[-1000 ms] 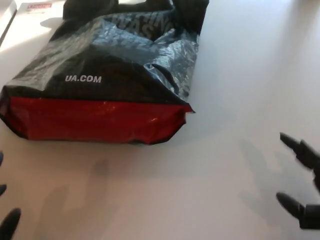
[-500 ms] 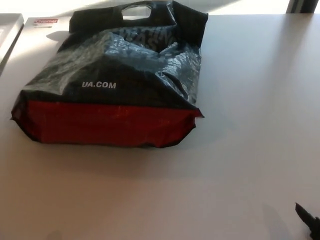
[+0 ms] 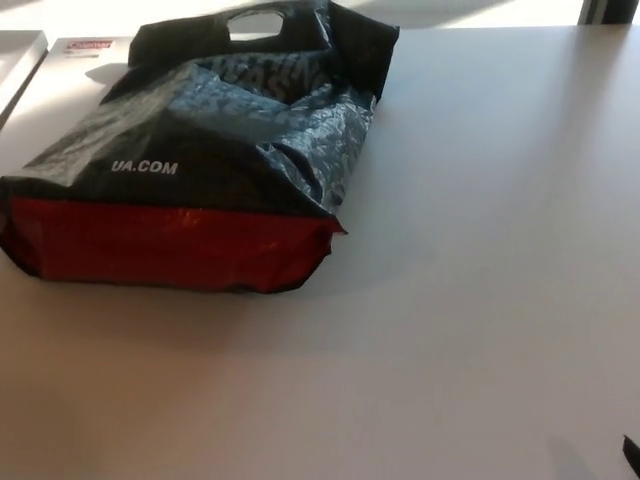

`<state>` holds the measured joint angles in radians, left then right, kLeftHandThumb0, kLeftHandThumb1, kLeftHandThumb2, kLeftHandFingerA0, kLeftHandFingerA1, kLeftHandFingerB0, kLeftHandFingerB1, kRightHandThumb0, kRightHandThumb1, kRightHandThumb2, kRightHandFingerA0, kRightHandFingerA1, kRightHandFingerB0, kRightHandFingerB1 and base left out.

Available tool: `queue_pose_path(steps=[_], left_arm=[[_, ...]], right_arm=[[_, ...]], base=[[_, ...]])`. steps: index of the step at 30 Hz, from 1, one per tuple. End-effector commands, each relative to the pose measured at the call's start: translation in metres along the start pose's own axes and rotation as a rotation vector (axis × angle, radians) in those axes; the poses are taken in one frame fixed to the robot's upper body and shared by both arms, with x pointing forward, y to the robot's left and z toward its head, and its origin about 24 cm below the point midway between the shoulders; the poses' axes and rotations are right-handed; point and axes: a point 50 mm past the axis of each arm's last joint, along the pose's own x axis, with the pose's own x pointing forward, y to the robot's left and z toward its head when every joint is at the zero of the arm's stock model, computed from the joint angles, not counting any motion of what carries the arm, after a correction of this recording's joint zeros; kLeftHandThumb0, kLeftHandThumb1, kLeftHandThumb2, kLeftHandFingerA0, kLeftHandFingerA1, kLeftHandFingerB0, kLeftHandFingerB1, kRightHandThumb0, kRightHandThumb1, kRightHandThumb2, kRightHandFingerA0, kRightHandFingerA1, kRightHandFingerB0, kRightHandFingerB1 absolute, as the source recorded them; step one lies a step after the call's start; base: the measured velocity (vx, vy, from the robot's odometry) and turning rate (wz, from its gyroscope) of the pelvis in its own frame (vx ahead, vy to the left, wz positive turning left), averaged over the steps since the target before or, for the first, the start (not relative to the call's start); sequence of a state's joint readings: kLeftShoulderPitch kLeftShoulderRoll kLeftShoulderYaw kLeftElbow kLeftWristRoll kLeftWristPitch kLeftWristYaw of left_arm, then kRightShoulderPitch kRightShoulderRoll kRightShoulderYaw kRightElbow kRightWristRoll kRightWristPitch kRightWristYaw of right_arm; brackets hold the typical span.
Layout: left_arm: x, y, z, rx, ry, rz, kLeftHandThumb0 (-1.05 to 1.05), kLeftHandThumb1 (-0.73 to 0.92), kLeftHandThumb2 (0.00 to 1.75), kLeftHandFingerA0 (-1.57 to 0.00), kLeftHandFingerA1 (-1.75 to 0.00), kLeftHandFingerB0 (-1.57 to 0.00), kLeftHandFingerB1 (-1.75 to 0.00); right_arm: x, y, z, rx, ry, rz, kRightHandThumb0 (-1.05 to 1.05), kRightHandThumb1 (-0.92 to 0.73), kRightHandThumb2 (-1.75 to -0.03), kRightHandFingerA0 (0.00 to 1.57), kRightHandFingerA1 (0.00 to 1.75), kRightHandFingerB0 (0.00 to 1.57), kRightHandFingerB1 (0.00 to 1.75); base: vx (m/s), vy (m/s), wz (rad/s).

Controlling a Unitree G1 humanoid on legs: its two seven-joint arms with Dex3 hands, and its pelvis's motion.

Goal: A plastic bag is kept infront of the robot in the middle of the desk and the robot uses both its hands to grab it from the top and lifts it up and then releases it.

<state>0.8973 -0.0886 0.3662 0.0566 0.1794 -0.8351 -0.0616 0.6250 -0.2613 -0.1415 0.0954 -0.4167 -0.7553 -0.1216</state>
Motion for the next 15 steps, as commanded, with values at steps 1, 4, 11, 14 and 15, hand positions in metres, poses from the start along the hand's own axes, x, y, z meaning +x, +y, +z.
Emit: queue_pose_path(steps=[1,4,11,14,15], left_arm=[[-0.041,0.016,0.034,0.023,-0.443,0.197,-0.58,0.92,0.75,-0.12,-0.36,-0.05,-0.15],[-0.04,0.017,0.032,0.033,-0.442,0.197,-0.61,0.92,0.73,-0.15,-0.37,-0.06,-0.17],[-0.036,0.014,0.026,0.003,-0.404,0.179,-0.63,0.92,0.72,-0.17,-0.37,-0.08,-0.19],[-0.034,0.014,0.025,-0.003,-0.404,0.186,-0.63,0.92,0.72,-0.17,-0.38,-0.08,-0.21],[-0.033,0.014,0.024,-0.012,-0.398,0.191,-0.33,0.63,1.16,-0.01,-0.49,0.0,-0.49]], right_arm=[[-0.031,-0.001,0.029,-0.05,-0.341,-0.091,-0.8,-0.7,-1.03,0.01,0.21,0.0,0.12],[-0.028,0.001,0.027,-0.02,-0.333,-0.097,-0.76,-0.62,-0.96,0.01,0.19,0.0,0.12],[-0.021,0.003,0.021,0.04,-0.282,-0.132,-0.68,-0.74,-0.67,0.11,0.34,0.06,0.12],[-0.019,0.003,0.017,0.038,-0.282,-0.145,-0.66,-0.78,-0.63,0.13,0.34,0.0,0.21],[-0.019,0.005,0.014,0.068,-0.264,-0.149,-0.66,-0.74,-0.66,0.14,0.32,0.07,0.14]], base=[[0.0,0.0,0.0],[0.04,0.049,-0.07],[0.03,0.201,-0.1],[0.01,0.047,0.02],[0.0,0.0,0.0]])
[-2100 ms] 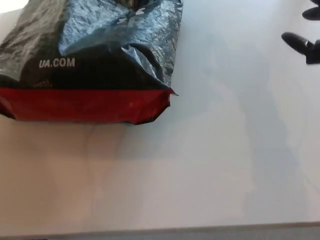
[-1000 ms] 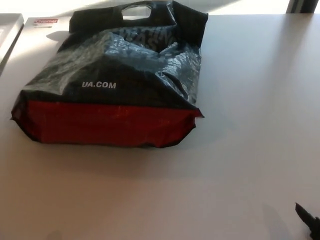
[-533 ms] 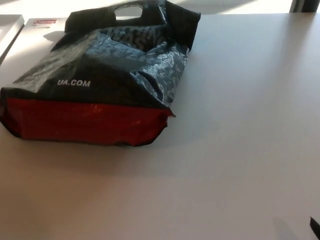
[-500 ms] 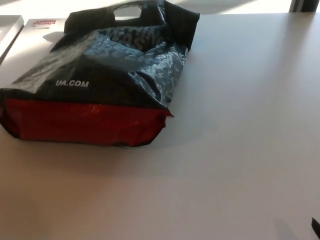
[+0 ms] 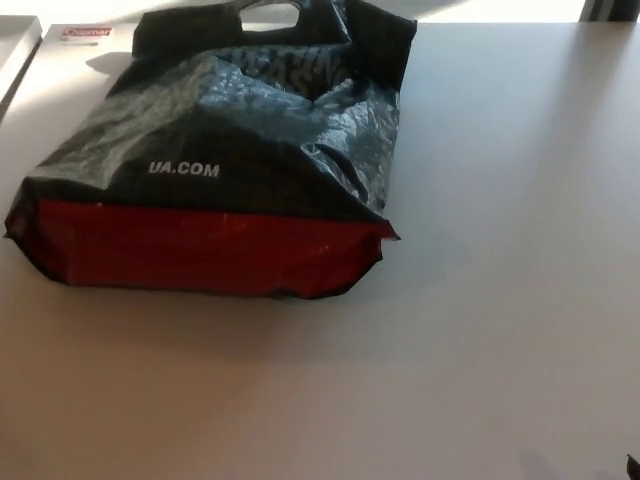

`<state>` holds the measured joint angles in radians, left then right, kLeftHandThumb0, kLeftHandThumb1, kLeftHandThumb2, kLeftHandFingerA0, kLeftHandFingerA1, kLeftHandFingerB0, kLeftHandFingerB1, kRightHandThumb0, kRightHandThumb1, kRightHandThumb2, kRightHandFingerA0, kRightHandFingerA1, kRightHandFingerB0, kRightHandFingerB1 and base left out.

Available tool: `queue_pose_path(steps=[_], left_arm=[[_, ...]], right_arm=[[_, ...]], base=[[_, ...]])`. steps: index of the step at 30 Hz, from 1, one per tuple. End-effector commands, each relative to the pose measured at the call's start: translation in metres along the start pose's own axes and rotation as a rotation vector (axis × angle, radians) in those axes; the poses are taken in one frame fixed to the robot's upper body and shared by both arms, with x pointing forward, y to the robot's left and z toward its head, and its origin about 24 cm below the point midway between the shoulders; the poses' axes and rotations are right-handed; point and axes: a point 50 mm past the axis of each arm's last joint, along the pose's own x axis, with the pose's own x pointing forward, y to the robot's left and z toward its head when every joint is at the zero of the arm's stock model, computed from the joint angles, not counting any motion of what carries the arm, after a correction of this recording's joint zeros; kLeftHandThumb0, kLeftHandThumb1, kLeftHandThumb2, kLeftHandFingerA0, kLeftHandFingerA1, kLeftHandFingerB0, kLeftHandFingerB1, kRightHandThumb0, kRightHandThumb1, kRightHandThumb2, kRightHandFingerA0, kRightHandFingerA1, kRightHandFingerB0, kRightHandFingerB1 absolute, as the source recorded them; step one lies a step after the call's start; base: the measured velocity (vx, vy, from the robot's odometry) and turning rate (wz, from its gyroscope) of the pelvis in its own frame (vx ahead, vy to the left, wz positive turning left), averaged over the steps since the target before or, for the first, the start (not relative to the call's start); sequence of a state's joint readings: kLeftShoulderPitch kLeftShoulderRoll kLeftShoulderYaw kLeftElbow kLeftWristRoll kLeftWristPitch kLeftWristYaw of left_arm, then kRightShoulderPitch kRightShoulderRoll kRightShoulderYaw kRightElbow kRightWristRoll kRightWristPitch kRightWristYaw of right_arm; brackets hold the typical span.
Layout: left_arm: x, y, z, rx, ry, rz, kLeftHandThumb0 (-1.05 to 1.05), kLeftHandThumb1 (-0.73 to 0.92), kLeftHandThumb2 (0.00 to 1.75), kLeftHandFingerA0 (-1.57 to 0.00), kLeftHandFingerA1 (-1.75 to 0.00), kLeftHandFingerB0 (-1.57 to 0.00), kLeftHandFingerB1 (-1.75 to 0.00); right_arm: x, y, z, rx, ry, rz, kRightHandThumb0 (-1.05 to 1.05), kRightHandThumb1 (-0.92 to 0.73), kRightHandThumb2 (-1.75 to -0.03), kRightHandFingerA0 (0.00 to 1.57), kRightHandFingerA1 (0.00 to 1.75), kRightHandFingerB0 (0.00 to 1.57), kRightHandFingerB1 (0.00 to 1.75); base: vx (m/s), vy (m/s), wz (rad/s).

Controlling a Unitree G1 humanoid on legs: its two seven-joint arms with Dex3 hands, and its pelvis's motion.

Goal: A plastic bag is kept infront of the robot in the middle of the desk and the robot uses both its hands to grab it from the top and lifts it up and then releases it.

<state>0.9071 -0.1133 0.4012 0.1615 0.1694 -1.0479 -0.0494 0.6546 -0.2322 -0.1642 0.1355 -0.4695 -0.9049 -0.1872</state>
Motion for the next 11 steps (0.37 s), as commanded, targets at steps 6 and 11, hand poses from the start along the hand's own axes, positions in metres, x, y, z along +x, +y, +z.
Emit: queue_pose_path(steps=[6,11], left_arm=[[-0.012,0.0147,0.0216,-0.015,-0.296,0.157,-0.32,0.64,1.16,-0.01,-0.49,0.0,-0.49],[-0.008,0.0154,0.0211,-0.048,-0.308,0.162,-0.32,0.65,1.17,-0.01,-0.49,0.0,-0.49]], right_arm=[[-0.004,0.0023,0.0003,0.055,-0.092,-0.083,-0.71,-0.67,-1.04,0.0,0.34,0.0,0.24],[-0.0037,-0.0011,-0.0036,0.103,-0.045,-0.127,-0.78,-0.7,-1.01,0.01,0.25,0.0,0.12]], base=[[0.03,-0.069,0.09],[0.0,-0.045,0.06]])
